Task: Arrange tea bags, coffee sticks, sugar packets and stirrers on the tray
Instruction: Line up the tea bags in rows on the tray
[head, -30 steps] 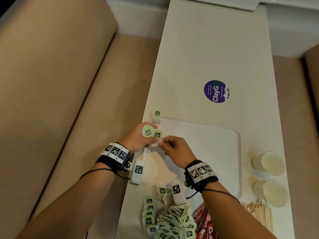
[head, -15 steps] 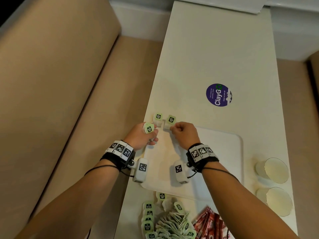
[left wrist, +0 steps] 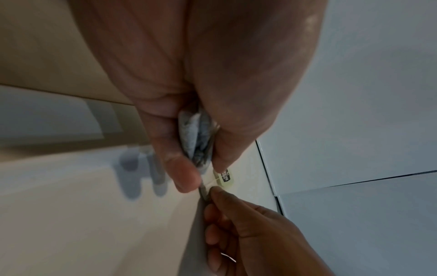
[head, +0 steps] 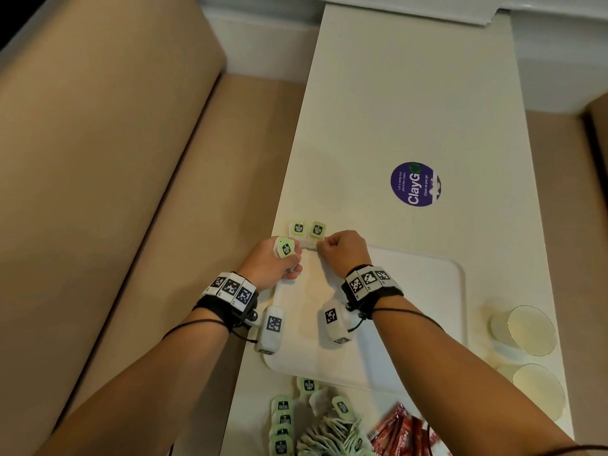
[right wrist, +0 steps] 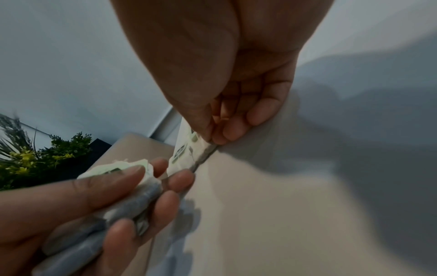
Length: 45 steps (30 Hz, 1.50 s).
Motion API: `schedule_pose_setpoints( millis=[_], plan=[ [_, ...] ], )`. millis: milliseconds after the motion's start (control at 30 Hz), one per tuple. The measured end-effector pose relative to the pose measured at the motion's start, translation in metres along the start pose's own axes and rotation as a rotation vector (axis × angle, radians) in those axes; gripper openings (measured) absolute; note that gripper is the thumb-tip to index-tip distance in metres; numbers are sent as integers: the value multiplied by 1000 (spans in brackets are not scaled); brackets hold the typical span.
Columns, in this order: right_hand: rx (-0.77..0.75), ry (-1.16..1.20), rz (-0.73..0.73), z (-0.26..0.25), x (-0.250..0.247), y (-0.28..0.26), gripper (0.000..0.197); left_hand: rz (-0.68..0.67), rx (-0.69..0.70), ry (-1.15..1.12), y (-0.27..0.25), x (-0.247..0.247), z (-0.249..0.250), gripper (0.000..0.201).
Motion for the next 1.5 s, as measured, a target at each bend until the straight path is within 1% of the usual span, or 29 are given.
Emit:
schedule_pose_setpoints(
  millis=[167, 200, 267, 333, 400, 467, 533, 633, 733, 833, 900, 1000, 1067, 1167, 1233, 1333, 1433, 1500],
  plan=[
    [36, 11, 44, 0, -1, -4, 46, -26, 23, -21, 0, 0, -3, 31],
    [36, 23, 50, 0, -2, -5, 43, -39, 28, -30, 0, 0, -4, 34],
    [37, 49, 58, 1, -2, -9, 33, -81, 37, -34, -2, 1, -4, 40],
    [25, 80, 66, 4, -1, -16, 24, -126, 41, -44, -4, 3, -4, 41],
    [-31, 140, 22, 5, 6, -24, 19, -161, 39, -49, -8, 4, -4, 43],
    [-104, 207, -63, 2, 17, -34, 16, -189, 33, -46, -11, 6, -3, 46],
    [-145, 237, -104, 0, 23, -44, 21, -214, 22, -19, -14, 9, -1, 47],
    [-139, 304, -108, 1, 23, -56, 26, -234, 22, 31, -16, 13, 0, 44],
    [-152, 336, -115, 4, 25, -64, 20, -210, 32, 66, -17, 15, 1, 41],
    [-173, 288, -109, 7, 27, -65, 9, -174, 40, 91, -18, 15, 2, 37],
    [-190, 242, -96, 9, 27, -61, 7, -170, 37, 92, -18, 16, 3, 35],
    [-190, 213, -64, 11, 21, -56, 7, -151, 25, 109, -18, 16, 4, 35],
    [-182, 205, -41, 12, 14, -53, 9, -93, 11, 126, -16, 11, 5, 33],
    [-145, 202, 23, 15, -2, -50, 16, 7, 23, 167, -10, -2, 8, 21],
    [-108, 202, 62, 19, -12, -45, 23, 74, 23, 237, -5, -11, 11, 18],
    [-57, 205, 98, 25, -21, -36, 28, 143, 51, 460, 3, -19, 20, 20],
    [-30, 178, 98, 26, -22, -29, 24, 126, 104, 674, 11, -17, 29, 20],
    [-7, 160, 92, 26, -20, -25, 23, 116, 119, 754, 17, -15, 31, 20]
  ],
)
Point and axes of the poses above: each hand's wrist, its own y-axis towards the middle knuckle, its own x-axis out of the palm, z = x × y, the point moved 7 cm from there along y, towards the middle knuckle, and after that the axes turned 12 degrees about -z, right-handed, at the moved point
